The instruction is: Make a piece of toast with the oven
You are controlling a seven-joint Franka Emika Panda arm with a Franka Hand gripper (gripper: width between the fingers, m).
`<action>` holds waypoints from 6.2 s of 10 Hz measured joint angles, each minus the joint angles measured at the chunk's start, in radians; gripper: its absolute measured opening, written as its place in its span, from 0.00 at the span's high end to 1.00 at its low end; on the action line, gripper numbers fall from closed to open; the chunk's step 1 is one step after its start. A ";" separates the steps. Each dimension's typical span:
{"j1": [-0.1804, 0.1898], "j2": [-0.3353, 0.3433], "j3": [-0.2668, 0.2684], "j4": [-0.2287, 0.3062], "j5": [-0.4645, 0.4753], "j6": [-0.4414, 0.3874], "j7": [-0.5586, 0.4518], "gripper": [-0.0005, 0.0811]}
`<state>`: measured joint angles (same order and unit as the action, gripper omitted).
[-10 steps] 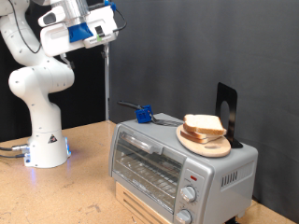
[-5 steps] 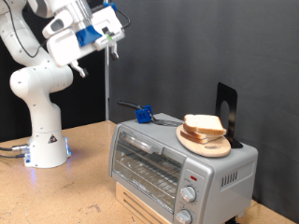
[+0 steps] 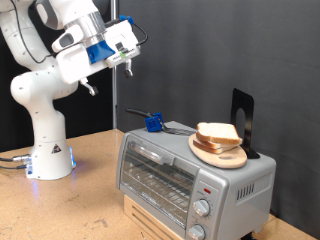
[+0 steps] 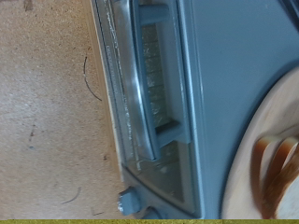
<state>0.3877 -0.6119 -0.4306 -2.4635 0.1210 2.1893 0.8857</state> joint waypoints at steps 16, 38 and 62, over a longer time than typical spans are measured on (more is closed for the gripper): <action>0.046 0.233 0.078 -0.240 0.000 0.385 -0.100 0.01; -0.155 0.404 0.032 -0.259 -0.213 0.535 -0.139 0.01; -0.040 0.178 0.131 -0.261 0.022 0.350 -0.123 0.01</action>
<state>0.3480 -0.4337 -0.2998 -2.7243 0.1429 2.5391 0.7623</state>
